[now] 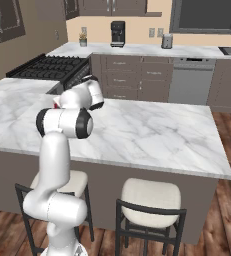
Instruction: Take a straw from the drawer in front and place it inside the glass cup on the dining counter.
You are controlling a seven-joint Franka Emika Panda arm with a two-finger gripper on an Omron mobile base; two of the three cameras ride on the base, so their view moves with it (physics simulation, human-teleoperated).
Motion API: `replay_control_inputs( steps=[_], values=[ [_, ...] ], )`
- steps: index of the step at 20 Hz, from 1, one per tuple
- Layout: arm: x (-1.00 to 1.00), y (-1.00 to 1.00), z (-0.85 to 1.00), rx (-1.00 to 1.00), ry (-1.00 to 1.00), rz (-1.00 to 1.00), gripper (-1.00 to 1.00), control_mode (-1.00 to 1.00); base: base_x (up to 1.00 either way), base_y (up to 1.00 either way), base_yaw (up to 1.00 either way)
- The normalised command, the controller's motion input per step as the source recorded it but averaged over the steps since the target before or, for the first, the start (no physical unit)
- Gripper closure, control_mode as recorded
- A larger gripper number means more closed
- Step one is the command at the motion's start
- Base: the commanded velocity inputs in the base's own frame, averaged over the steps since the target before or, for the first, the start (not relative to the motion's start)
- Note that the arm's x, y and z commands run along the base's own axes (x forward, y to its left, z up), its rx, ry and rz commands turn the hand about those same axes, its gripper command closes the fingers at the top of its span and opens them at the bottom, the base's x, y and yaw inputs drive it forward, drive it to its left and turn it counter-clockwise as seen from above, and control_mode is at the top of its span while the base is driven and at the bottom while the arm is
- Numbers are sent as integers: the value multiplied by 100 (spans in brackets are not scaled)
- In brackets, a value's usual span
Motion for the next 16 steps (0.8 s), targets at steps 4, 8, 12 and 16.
replay_control_inputs(
  steps=[4,8,12,16],
  values=[
    [31,10,-12,0,0,-2,100,-100,0,0,0],
    [20,12,-9,0,0,-11,100,-100,0,0,0],
    [12,5,-8,0,0,-20,100,-100,0,0,0],
    [6,0,-9,0,0,-21,100,-100,0,0,0]
  ],
)
